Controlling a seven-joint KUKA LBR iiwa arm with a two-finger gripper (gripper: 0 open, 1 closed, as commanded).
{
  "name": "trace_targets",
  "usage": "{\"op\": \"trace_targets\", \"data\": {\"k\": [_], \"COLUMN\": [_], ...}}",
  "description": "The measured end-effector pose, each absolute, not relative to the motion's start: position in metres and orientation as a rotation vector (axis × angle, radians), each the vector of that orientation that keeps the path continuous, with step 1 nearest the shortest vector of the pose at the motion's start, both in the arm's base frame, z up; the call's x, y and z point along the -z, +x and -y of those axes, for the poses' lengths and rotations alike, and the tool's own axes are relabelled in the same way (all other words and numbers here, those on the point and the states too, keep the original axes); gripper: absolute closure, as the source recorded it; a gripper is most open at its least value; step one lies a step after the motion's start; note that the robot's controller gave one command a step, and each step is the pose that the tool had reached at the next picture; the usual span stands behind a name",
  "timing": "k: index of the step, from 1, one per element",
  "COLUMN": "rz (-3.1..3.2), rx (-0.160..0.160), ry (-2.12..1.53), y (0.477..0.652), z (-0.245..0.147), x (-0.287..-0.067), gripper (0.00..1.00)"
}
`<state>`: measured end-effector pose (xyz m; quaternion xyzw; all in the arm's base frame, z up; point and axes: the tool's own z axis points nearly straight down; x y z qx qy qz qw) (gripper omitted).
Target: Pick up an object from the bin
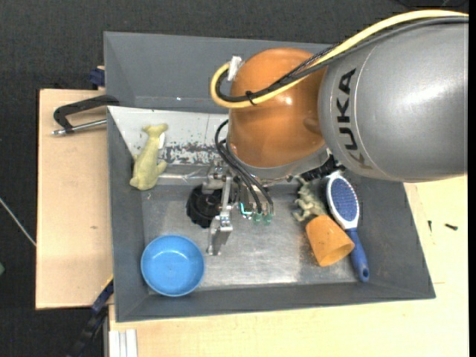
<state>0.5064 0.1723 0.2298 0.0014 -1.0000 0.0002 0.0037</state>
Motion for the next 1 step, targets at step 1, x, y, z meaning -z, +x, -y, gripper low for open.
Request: {"op": "trace_targets", "data": {"k": [1], "rz": [3.142], "rx": [0.005], "ry": [-0.180], "y": [0.5462], "z": [-0.1515], "x": [-0.0829], "gripper": [0.00]}}
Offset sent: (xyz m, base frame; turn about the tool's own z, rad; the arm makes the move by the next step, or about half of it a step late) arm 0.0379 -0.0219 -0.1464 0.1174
